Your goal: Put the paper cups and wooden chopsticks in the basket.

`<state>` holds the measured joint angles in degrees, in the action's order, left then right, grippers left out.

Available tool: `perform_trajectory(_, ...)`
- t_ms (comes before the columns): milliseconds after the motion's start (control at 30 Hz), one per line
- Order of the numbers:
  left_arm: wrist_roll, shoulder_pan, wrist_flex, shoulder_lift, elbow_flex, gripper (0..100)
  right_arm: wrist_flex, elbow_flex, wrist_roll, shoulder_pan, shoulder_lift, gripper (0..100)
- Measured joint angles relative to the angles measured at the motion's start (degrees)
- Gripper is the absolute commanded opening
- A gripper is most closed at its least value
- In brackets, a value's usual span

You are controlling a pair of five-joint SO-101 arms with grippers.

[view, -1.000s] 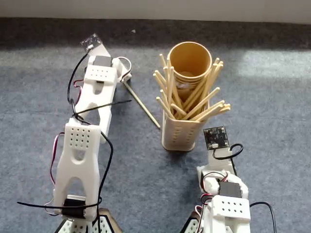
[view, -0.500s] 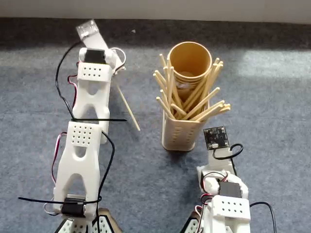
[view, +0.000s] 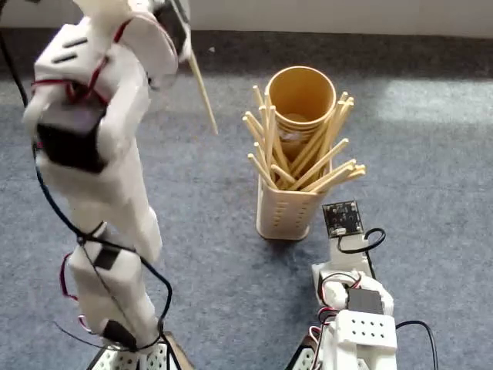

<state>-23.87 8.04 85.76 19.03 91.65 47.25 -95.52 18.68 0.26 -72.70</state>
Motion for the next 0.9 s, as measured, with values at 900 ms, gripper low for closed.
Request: perform_trajectory(900,12.66,27.69,-12.92,6.24,0.62,19,0.00,0.00,0.00,0.00,0.00,20.2)
